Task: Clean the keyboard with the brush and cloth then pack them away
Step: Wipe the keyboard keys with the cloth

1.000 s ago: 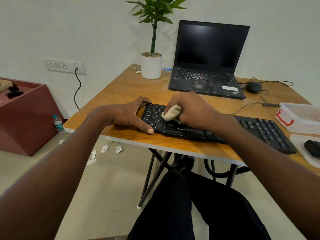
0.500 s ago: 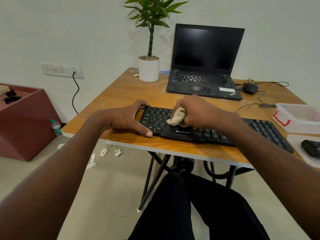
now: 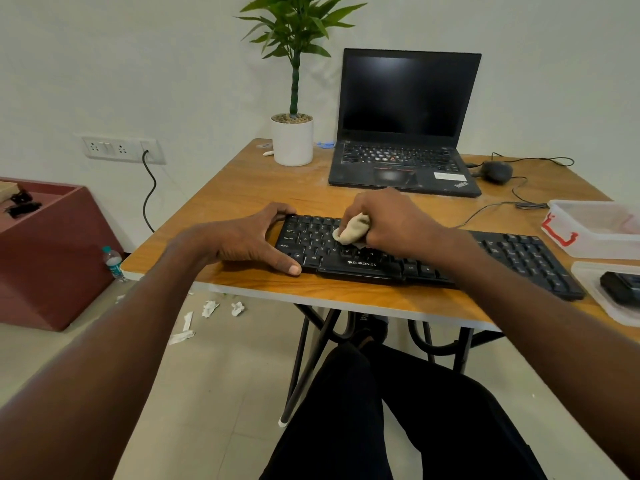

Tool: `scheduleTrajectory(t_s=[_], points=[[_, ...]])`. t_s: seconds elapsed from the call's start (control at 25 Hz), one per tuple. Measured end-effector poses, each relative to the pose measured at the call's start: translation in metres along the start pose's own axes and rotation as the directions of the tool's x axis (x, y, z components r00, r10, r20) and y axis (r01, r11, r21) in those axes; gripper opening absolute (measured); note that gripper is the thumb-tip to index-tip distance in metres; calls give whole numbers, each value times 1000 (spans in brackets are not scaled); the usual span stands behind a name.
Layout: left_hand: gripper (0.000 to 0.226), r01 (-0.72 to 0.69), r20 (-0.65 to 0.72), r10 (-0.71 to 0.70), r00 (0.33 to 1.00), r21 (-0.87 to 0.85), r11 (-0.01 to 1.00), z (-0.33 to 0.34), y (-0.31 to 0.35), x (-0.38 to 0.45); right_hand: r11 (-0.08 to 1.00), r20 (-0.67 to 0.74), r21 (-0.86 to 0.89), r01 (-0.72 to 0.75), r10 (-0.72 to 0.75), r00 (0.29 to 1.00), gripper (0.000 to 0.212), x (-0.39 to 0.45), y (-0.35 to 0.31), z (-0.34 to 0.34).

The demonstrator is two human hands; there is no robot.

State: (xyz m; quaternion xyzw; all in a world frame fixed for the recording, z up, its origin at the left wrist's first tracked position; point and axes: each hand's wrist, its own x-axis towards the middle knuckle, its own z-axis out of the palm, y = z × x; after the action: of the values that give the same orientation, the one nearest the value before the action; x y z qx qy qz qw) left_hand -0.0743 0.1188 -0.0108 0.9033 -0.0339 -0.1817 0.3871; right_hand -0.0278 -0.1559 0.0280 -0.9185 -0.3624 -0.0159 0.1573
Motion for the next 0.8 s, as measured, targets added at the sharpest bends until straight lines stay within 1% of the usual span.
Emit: scheduleTrajectory(t_s=[0.04, 0.12, 0.16, 0.2, 0.24, 0.28, 0.36, 0.4, 0.48, 0.56, 0.6, 0.64, 0.68, 0.76, 0.8], points=[[122, 3, 1, -3, 1000, -3, 1000, -1, 0, 0, 998, 31, -65, -16, 18, 999, 26, 1, 5, -4], [120, 8, 3, -8, 1000, -5, 1000, -1, 1, -1, 980, 74, -180, -89, 104, 992, 23, 1, 14, -17], [120, 9, 4, -9, 1000, -1, 1000, -1, 2, -1, 965, 67, -228, -126, 144, 987, 21, 1, 16, -22], [119, 14, 6, -14, 1000, 0, 1000, -2, 4, -1, 956, 36, -261, -137, 151, 988, 21, 2, 14, -25], [120, 18, 10, -18, 1000, 5, 1000, -3, 5, -1, 959, 1, -255, -124, 128, 992, 22, 3, 9, -24], [120, 21, 13, -21, 1000, 14, 1000, -4, 7, -1, 974, -25, -210, -89, 86, 996, 22, 2, 3, -20], [120, 26, 17, -27, 1000, 31, 999, -4, 8, 0, 992, -19, -119, -52, 50, 999, 25, -2, -4, -10], [120, 32, 14, -33, 999, 33, 999, -5, 9, 0, 990, -12, -114, -79, 78, 997, 23, -4, -2, -7], [121, 29, 8, -29, 1000, 44, 999, -4, 8, 1, 965, -41, -164, -203, 199, 979, 12, -11, 9, -7], [122, 34, 10, -35, 999, 60, 998, -5, 9, 1, 933, -88, -210, -292, 279, 956, 14, -18, 20, -12], [123, 45, 13, -46, 999, 73, 996, -6, 10, 0, 931, -97, -215, -296, 282, 955, 16, -20, 21, -13], [126, 50, 19, -52, 998, 95, 994, -7, 12, 0, 942, -88, -193, -273, 260, 961, 12, -21, 19, -13], [131, 50, 21, -52, 998, 109, 993, -7, 15, 0, 964, -70, -135, -231, 223, 972, 10, -22, 16, -11], [135, 10, -4, -10, 1000, 96, 995, 0, 23, 0, 991, -58, 19, -135, 136, 989, 26, -21, 5, -3], [135, -28, -28, 31, 999, 94, 995, 6, 29, 1, 994, -78, 54, -95, 99, 992, 30, -21, 0, 2]])
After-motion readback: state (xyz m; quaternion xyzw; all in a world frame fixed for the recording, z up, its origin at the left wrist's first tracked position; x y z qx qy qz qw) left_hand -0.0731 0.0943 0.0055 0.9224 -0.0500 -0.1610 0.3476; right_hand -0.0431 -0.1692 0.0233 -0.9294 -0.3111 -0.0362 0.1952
